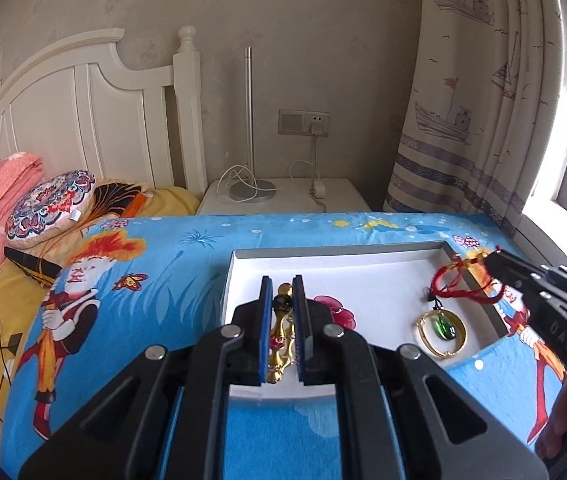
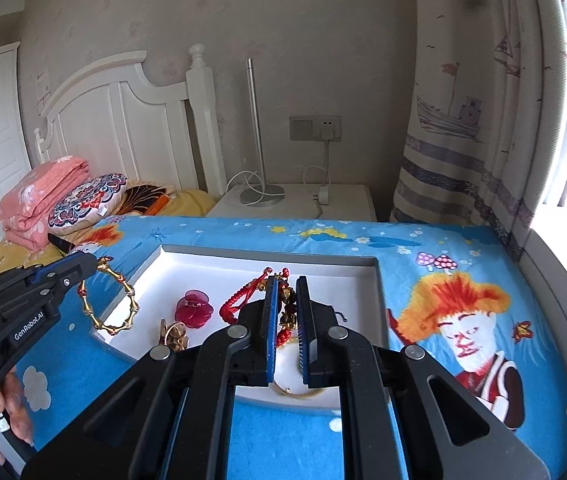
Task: Organize jewelry
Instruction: 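Carry both bracelets into the tray and open the left and right tools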
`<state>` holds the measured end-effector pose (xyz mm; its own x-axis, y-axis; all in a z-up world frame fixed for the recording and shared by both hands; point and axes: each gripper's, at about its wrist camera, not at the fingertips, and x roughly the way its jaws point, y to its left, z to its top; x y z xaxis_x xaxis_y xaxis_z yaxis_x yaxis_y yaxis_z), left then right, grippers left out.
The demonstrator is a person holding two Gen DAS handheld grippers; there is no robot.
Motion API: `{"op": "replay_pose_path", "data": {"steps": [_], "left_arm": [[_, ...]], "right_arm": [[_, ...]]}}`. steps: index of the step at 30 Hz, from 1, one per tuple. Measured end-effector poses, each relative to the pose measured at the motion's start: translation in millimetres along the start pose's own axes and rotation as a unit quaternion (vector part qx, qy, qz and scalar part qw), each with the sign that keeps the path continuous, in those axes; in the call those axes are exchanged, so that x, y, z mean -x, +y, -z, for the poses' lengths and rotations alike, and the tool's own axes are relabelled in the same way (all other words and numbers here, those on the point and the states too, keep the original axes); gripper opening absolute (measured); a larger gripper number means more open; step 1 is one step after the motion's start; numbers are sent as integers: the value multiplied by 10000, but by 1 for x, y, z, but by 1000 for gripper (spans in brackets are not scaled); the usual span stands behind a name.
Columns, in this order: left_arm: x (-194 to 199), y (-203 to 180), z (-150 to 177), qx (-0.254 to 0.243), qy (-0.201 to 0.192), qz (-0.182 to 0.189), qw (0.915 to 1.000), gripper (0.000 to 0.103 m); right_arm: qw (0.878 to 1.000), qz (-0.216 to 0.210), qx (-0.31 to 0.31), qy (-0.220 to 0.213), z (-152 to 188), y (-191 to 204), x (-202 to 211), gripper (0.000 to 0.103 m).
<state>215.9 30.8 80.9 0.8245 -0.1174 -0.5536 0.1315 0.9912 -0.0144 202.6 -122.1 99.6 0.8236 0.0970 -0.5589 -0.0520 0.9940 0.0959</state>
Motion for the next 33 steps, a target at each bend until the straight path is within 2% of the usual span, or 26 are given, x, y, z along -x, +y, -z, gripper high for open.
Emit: {"op": "replay_pose_path", "data": {"steps": [8, 18, 27, 33], "left_arm": [[-26, 0, 8, 64, 112, -39, 9999, 9], [-49, 3, 15, 184, 209, -59, 9996, 10], [-59, 5, 22, 219, 340, -32, 9992, 10], [-63, 4, 25, 229, 383, -14, 9990, 16]], "right_arm": [[9996, -54, 122, 254, 14, 13, -37, 10], [9988, 58, 89, 472, 25, 12, -60, 10], [9981, 143, 24, 601, 30, 9, -69, 11], [9977, 134, -4, 663, 32, 7, -70, 12]]}}
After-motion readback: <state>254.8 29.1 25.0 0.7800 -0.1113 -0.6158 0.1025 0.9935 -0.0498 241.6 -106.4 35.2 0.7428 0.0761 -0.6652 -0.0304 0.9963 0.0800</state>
